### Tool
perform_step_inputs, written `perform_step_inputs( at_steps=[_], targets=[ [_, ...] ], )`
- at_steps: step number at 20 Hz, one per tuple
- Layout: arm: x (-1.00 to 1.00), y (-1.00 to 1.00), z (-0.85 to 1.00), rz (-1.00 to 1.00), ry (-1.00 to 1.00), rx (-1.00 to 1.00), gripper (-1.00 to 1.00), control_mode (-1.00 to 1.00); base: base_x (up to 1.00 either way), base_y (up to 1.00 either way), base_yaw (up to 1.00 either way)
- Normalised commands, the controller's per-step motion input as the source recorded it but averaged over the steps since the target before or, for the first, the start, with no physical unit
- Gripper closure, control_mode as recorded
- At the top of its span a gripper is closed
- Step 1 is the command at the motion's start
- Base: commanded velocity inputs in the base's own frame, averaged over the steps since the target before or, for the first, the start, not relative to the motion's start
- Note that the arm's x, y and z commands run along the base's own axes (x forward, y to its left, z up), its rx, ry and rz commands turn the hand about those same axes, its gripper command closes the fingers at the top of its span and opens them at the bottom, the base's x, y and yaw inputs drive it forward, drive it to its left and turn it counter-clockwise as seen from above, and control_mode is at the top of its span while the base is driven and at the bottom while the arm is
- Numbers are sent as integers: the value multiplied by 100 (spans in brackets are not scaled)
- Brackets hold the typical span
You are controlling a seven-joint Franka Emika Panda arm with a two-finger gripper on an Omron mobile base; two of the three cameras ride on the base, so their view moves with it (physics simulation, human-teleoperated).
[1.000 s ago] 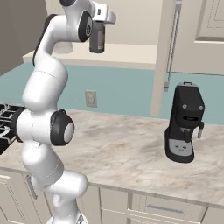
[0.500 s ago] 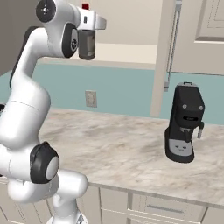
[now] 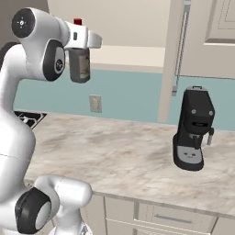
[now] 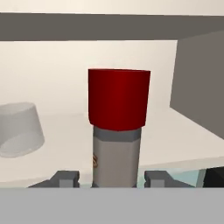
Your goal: There is a bowl on the dining counter. Grab a lemon wedge from the fridge and place it in the bowl. Then get the liquor bottle and glass cup from the cabinet and place them next to the bowl.
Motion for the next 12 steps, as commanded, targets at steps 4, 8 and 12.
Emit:
perform_step_inputs(
  at_steps=[4,8,12],
  targets=[
    [-96,8,-55,0,27,-1,100,-100,0,0,0],
    [-64,22,-65,0,18,-1,100,-100,0,0,0],
    [-31,35,-49,0,6,0,100,-100,0,0,0]
  ],
)
